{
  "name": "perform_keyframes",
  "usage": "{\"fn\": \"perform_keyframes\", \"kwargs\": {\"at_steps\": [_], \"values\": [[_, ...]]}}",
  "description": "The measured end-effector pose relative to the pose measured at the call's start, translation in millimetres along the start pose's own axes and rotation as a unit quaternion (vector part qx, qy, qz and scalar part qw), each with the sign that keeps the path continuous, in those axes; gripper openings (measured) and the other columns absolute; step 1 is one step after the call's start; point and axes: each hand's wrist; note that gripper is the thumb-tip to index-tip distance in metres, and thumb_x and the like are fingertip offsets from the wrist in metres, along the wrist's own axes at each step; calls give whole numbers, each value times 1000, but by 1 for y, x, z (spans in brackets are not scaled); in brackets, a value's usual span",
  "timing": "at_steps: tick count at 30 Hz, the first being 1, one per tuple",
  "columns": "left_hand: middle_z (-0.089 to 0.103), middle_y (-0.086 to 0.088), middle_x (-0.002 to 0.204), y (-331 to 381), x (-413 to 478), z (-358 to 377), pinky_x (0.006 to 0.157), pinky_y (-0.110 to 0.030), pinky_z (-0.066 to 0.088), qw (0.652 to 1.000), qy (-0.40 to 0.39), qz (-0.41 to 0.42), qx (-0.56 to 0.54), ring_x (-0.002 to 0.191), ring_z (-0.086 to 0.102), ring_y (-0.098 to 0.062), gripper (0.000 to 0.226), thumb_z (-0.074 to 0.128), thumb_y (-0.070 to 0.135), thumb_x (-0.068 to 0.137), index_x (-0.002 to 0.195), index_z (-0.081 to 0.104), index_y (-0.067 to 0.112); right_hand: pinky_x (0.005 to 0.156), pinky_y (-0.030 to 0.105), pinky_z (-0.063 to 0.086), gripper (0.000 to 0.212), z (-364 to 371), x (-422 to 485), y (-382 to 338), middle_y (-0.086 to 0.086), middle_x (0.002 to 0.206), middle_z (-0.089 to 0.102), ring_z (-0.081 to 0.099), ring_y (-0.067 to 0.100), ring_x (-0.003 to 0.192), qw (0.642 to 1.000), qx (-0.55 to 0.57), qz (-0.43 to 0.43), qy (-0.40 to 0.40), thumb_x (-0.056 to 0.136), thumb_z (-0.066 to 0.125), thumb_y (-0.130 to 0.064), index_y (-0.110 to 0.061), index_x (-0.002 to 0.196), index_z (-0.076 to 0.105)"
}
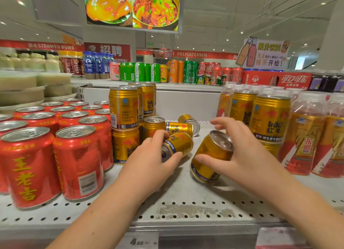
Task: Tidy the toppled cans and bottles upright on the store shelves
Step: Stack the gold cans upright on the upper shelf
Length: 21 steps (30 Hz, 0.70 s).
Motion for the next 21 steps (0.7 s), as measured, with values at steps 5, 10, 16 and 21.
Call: {"fn": "perform_keyframes", "kwargs": {"at_steps": [5,10,16,21], "values": [[62,13,116,3,2,0,74,-28,47,1000,5,-23,-11,98,61,-8,51,53,72,87,127,39,44,83,-3,34,71,14,-7,15,-46,125,33,35,-25,117,999,52,0,-6,72,65,-73,-52,132,34],[59,13,120,6,1,-1,75,-28,44,996,10,-55,-62,97,60,-7,49,57,65,87,127,43,40,76,1,36,100,19,-21,31,-53,127,26,34,-38,105,989,125,67,-30,64,70,-77,-62,143,11],[36,23,128,10,-5,-5,87,-7,39,996,-75,-16,-56,119,45,5,84,57,63,68,146,39,39,92,25,54,59,19,-27,39,-33,107,66,63,-14,96,965,214,136,-61,70,74,-63,-50,123,53],[50,22,113,16,-4,-6,89,-24,49,998,-53,4,27,106,53,3,69,56,83,69,126,49,43,87,23,52,52,19,-28,38,-42,108,59,61,-16,95,967,208,133,-61,70,68,-69,-54,117,51]]}}
Point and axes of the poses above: each hand's wrist, its own x-axis towards the middle knuckle, its own z-axis out of the palm, y = z × x
